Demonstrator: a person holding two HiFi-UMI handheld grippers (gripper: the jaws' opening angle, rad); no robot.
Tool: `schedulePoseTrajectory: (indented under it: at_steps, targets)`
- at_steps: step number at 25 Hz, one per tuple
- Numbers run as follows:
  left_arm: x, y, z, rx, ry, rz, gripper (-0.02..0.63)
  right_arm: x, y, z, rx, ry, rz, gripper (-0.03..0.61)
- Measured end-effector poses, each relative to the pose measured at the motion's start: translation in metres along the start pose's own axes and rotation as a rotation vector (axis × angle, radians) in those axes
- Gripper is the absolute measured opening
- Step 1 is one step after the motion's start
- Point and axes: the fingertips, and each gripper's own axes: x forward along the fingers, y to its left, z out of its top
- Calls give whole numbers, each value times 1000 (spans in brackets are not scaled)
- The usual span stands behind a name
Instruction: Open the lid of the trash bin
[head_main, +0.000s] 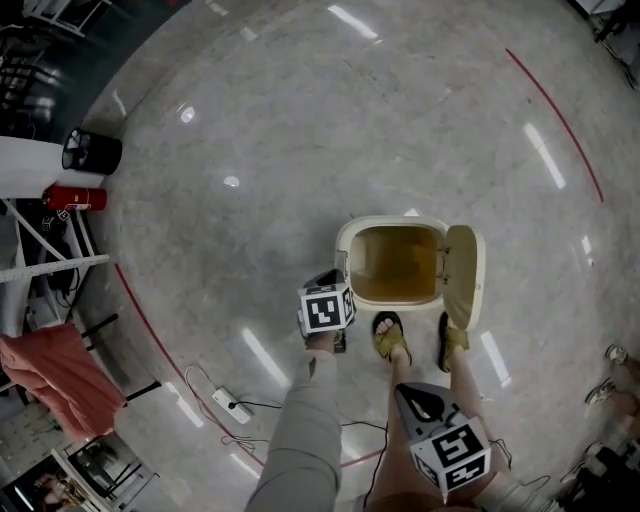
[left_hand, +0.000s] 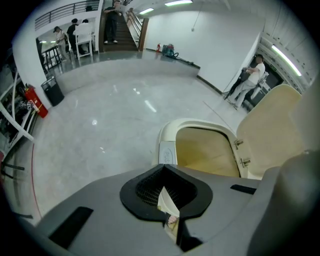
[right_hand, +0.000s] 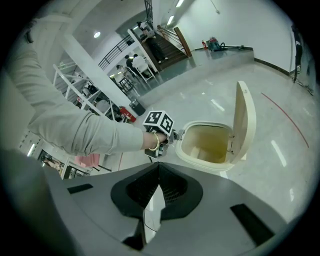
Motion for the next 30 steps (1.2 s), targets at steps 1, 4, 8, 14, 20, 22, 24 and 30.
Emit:
schedulePoseTrajectory:
  at_steps: [1,4,8,14,20,22,24,30]
  targets:
    - [-1,0,0,2,-1,4,5,0,1,0,-2,-4,-3,-2]
    - [-5,0,1,-6,13,20,5,-4,4,0,-11,-16,-10,0]
    - [-17,-7,0,-8,20,16,5,-15,5,1,-28,-38,-25,-2]
    - [-61,-29,7,-8,-11,-12,3,-44,6,10,-65,-68,-40,-1]
    - [-122,-51,9,-2,-42,-42,4,-71,7,26,-108,-120,-74,-2]
    - [-141,-60,12,-19,-66,-51,3,-79,4,28,-122,-130,-85,-2]
    - [-161,-70,16,-38,-92,-62,3,-88,5,31,-127,-142,-87,0]
    - [-227,-93,38,-55,-182,-85,5,-110,19,56,-158,-192,-77,-1]
